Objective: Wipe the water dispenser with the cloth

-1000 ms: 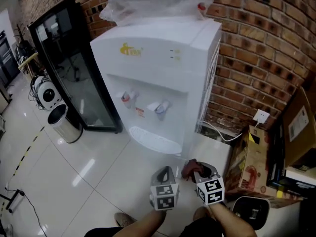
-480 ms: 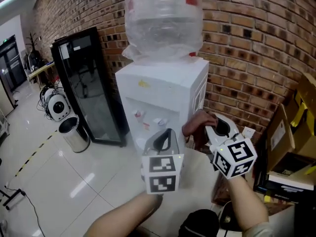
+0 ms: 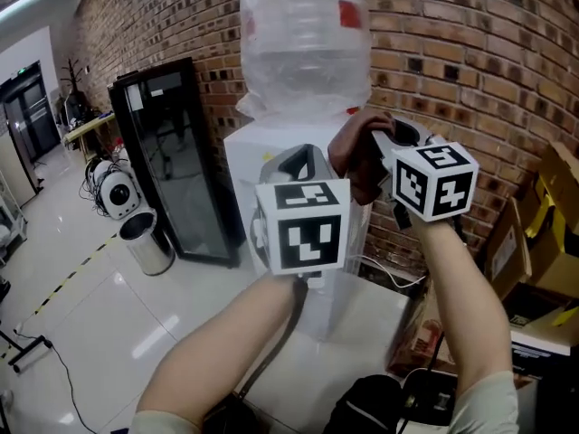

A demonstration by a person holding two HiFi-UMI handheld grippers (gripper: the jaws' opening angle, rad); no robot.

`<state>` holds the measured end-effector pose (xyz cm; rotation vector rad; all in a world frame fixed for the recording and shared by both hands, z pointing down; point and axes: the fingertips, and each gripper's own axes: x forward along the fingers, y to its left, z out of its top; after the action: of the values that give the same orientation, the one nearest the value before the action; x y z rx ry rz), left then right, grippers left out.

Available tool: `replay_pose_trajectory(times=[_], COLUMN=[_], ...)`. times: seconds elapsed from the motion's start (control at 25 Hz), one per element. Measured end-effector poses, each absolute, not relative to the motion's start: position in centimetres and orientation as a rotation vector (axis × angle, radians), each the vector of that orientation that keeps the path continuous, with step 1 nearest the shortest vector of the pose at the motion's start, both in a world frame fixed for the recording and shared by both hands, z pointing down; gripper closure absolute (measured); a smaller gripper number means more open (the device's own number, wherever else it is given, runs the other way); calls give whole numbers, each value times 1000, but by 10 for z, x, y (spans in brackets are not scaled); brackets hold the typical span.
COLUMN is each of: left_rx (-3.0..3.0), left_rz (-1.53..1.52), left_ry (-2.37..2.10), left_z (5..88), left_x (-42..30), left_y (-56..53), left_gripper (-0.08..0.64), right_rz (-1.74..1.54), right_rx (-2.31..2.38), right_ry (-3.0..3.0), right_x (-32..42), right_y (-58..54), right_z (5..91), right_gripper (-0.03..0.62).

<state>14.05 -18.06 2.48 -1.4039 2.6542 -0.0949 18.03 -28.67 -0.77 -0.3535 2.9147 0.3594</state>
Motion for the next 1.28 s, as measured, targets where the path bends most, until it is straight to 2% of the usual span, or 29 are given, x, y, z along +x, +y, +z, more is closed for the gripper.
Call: replay_pose_trajectory(times=[0.32,0.6,1.28], left_rx=[-1342,-1352,-1464], left_rz=[-85,-100,-145], left_ry=[2743,2748,2779], left_z=[25,31,105], left_x=[107,98,124], left_y=[-187,-193,-195], left_gripper=[560,560,560], right_rz=[359,477,399], right_rx=[-423,-384,-440], right_ry=[2996,3129,3152], right_x=[136,112,153], right_y=[-324,-321,-320], right_z=[-9,26,94], right_gripper=[538,538,540])
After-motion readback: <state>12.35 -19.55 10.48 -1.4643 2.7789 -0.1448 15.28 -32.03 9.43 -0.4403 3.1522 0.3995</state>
